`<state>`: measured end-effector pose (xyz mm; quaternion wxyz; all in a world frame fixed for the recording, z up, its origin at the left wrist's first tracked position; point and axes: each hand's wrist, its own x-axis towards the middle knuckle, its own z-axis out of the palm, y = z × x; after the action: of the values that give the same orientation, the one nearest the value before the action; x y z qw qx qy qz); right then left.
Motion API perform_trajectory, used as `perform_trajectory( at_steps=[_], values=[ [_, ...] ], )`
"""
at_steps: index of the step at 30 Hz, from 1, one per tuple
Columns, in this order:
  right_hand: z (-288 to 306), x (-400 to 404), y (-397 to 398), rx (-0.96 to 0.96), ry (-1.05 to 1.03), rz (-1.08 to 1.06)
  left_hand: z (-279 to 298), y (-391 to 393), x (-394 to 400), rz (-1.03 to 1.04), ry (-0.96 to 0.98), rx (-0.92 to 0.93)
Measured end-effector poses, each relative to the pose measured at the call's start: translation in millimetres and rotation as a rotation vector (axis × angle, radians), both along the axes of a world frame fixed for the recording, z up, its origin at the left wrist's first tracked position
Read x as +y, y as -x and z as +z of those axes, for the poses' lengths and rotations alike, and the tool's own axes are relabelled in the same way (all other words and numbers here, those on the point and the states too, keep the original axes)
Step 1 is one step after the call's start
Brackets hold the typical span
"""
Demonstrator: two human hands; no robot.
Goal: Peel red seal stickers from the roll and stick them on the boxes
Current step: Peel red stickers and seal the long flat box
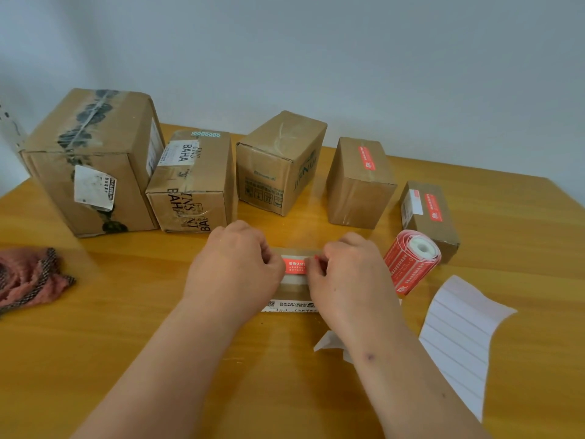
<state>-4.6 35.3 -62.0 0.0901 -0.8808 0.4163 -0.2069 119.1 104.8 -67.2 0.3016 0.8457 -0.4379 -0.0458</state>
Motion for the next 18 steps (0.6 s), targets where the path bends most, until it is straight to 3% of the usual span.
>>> perform_trajectory(
  at_steps=[18],
  values=[
    [-1.6, -1.1, 0.8, 0.025, 0.035, 0.015, -8.4, 2.7, 1.3, 0.019, 0.005, -0.069]
  ],
)
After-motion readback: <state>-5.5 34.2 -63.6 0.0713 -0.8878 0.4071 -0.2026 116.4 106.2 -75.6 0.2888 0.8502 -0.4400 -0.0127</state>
